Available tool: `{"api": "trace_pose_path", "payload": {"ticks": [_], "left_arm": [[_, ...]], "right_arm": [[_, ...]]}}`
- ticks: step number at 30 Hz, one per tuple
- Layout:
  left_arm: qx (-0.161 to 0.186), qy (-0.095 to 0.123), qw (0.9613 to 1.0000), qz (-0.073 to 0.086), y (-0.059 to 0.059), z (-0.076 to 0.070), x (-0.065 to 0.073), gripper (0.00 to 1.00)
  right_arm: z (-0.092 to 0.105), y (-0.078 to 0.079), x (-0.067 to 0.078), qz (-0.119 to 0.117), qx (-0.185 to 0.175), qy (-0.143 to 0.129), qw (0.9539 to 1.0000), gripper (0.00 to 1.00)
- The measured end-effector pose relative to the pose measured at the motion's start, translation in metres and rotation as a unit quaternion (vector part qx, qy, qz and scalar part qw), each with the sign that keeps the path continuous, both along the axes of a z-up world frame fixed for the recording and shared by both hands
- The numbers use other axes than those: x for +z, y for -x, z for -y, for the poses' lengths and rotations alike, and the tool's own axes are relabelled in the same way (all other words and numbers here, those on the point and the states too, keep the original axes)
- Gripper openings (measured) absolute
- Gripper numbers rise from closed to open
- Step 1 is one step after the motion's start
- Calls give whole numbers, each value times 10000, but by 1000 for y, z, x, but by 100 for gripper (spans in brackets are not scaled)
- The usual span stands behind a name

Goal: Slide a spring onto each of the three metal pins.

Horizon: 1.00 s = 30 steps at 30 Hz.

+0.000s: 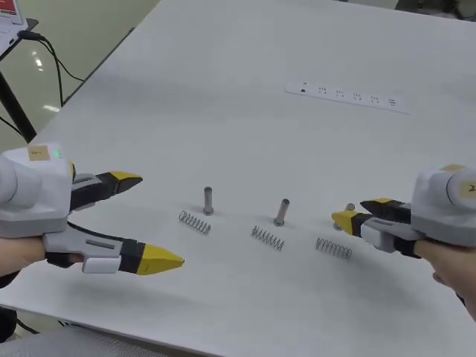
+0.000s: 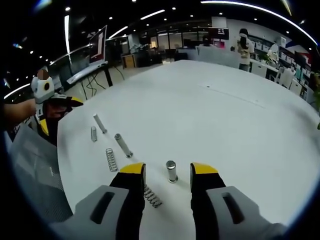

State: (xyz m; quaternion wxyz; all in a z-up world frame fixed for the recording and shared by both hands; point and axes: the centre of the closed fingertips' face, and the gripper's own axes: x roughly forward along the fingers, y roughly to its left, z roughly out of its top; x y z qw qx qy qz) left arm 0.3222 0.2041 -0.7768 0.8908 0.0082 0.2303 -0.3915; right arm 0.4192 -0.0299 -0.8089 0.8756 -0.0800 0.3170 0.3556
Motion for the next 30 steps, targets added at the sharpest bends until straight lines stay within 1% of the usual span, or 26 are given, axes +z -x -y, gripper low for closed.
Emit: {"api": "trace_pose_path", "payload": {"ticks": [3,8,14,23,30], "left_arm": [[0,5,10000,5,0,0,0,97],[-9,2,10000,2,-1,1,0,97],[-16,-1,10000,9,-1,1,0,96],[-26,-8,10000,7,-1,1,0,96],[-17,-4,10000,-2,0,0,-1,96]], "right_arm": [[0,0,3,43,15,-14,10000,36],[-1,2,8,88,83,-22,9999,37],[2,6,11,199,253,133,9994,37],[6,13,10,208,468,323,9982,37],[9,18,9,235,782,564,9951,37]]}}
